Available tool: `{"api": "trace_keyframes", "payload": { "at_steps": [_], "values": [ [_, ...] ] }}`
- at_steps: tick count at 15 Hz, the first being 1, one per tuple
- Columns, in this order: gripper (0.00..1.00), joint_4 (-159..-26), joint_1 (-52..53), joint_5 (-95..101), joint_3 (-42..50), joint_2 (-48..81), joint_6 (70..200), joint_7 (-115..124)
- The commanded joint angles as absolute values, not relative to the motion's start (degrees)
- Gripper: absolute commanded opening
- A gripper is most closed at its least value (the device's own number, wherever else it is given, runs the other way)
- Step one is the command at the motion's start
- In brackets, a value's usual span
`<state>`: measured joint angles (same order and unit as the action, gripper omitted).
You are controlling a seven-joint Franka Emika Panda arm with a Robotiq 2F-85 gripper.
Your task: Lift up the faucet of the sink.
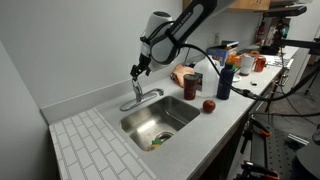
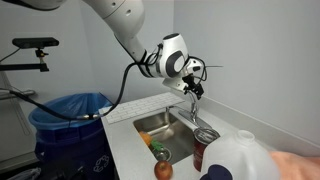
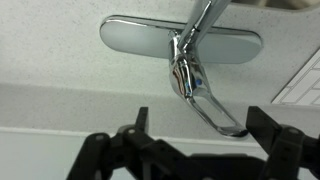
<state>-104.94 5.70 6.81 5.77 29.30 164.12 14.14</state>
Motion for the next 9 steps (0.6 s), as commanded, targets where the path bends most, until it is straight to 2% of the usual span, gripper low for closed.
{"api": "trace_keyframes", "payload": {
  "at_steps": [1,9],
  "values": [
    [1.00,-102.93,7.81,6.89,8.09,30.72,166.58,15.78],
    [1.00,-102.04,10.99,9.03,13.16,31.13,167.50,17.50]
  ]
}}
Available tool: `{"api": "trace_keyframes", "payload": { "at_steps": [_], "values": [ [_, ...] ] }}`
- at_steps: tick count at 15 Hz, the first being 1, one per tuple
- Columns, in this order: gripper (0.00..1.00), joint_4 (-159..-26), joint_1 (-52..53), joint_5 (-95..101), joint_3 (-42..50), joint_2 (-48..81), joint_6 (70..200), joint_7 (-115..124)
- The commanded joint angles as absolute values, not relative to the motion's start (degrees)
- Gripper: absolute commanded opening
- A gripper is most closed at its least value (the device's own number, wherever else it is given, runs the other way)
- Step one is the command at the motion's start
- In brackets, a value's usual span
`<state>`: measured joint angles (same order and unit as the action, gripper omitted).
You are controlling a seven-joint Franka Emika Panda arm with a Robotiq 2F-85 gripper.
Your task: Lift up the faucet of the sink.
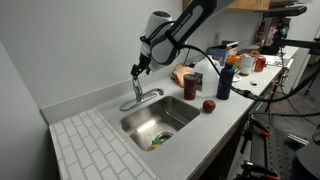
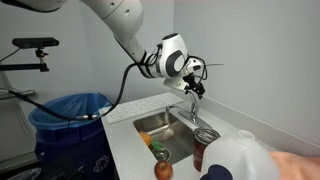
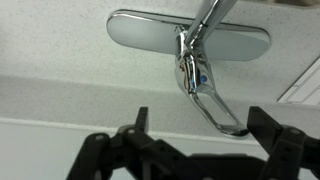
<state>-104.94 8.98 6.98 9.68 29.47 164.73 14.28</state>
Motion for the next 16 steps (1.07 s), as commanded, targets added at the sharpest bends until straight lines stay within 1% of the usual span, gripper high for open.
{"api": "trace_keyframes", "payload": {
  "at_steps": [1,10,16],
  "values": [
    [1.00,-101.95,11.54,9.25,13.87,31.10,167.30,18.00],
    [1.00,-102.48,16.10,12.12,19.08,30.47,166.17,23.69],
    [1.00,-107.18,14.59,9.86,16.01,23.42,155.16,24.86]
  ]
}}
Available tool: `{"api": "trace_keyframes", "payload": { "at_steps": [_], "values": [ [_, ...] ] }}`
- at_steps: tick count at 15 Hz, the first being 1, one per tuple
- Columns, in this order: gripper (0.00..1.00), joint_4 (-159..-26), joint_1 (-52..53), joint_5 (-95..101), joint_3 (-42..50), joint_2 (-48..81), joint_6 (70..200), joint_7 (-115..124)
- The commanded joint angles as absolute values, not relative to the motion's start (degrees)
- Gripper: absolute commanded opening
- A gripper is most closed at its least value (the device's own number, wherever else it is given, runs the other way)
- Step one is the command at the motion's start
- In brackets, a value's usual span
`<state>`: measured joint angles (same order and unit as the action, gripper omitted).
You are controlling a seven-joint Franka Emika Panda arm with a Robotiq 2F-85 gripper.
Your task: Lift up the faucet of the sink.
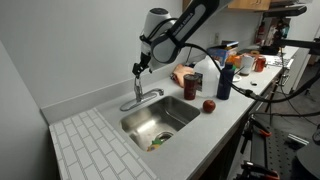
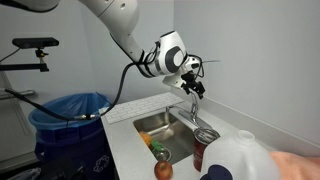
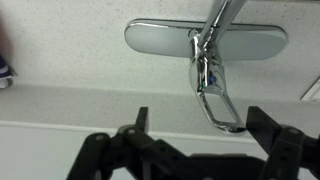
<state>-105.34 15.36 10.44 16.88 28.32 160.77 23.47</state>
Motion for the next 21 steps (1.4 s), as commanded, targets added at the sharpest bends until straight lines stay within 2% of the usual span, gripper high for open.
{"api": "trace_keyframes", "payload": {
  "at_steps": [1,9,21],
  "values": [
    [1.00,-107.96,13.94,9.59,15.21,21.81,153.08,24.69],
    [1.00,-111.97,9.29,9.24,9.89,11.65,141.55,25.18],
    [1.00,-122.31,4.34,6.60,4.93,-0.41,135.10,23.85]
  ]
}}
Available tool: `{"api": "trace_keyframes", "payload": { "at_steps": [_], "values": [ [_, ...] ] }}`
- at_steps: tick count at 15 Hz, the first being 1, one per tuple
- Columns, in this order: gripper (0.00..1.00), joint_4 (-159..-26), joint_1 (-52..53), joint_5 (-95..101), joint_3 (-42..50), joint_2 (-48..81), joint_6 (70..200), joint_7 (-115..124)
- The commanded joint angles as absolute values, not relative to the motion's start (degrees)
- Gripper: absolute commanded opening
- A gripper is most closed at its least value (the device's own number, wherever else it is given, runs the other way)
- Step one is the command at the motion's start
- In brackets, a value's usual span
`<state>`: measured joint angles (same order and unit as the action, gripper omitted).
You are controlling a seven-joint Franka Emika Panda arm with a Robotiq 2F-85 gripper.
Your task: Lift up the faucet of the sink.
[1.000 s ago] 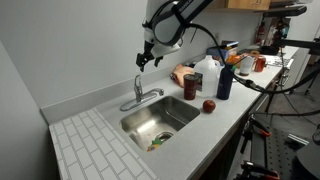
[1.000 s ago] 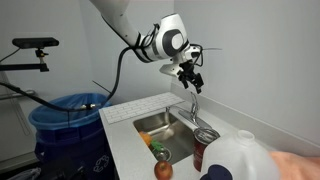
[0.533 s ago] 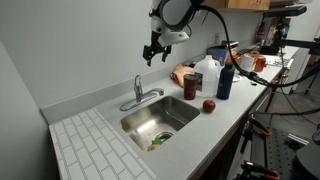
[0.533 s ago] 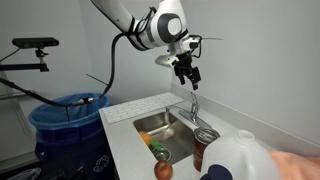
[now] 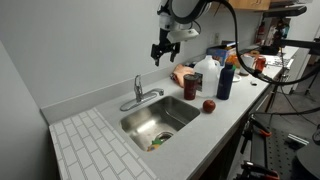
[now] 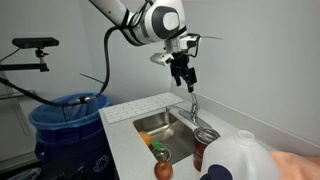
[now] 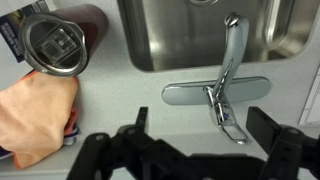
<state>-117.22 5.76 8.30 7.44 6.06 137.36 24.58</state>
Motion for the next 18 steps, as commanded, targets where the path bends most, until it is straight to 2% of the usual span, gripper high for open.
{"api": "trace_keyframes", "payload": {
  "at_steps": [1,11,18],
  "values": [
    [1.00,-123.57,4.29,6.28,4.35,-2.09,134.61,23.59],
    [1.00,-133.77,4.05,1.43,-0.33,-18.54,132.92,19.98],
    [1.00,-138.12,3.47,-0.98,-0.62,-25.37,134.15,18.09]
  ]
}}
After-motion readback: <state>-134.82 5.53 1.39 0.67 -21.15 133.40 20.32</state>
